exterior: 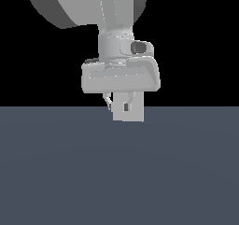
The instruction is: Plug the charger into the wall socket.
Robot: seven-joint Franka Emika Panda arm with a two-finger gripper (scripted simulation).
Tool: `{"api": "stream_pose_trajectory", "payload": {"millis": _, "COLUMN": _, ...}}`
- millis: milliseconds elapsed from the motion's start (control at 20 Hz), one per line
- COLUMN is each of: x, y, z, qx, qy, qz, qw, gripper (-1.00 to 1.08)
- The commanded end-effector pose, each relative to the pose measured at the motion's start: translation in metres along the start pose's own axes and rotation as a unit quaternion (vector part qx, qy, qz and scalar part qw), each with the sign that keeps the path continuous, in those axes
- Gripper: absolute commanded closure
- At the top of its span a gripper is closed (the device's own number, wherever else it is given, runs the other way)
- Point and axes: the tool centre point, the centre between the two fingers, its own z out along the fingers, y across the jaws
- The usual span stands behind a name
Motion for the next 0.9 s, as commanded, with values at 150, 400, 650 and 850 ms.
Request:
{"api": "stream_pose_trajectory", "payload": {"millis": 150, "x": 0.006, "y": -0.003, "z": -0.003, "qx": -0.001, "qy": -0.001, "qz": 0.009, "qw": 1.0000, "gripper": 1.08}}
{"api": "stream_pose_trajectory", "payload": {"millis": 400, "x": 0.006, "y": -0.003, "z": -0.003, "qx": -0.001, "qy": -0.001, "qz": 0.008, "qw": 1.0000, "gripper": 1.08}}
{"api": "stream_pose_trajectory", "payload": {"millis": 650, "x": 0.011, "y": -0.003, "z": -0.002, "qx": -0.001, "qy": -0.001, "qz": 0.008, "qw": 1.0000, "gripper": 1.08}}
{"api": "stream_pose_trajectory", "payload": {"millis": 850, "x": 0.021, "y": -0.003, "z": 0.000, "qx": -0.001, "qy": -0.001, "qz": 0.008, "qw": 1.0000, "gripper": 1.08}}
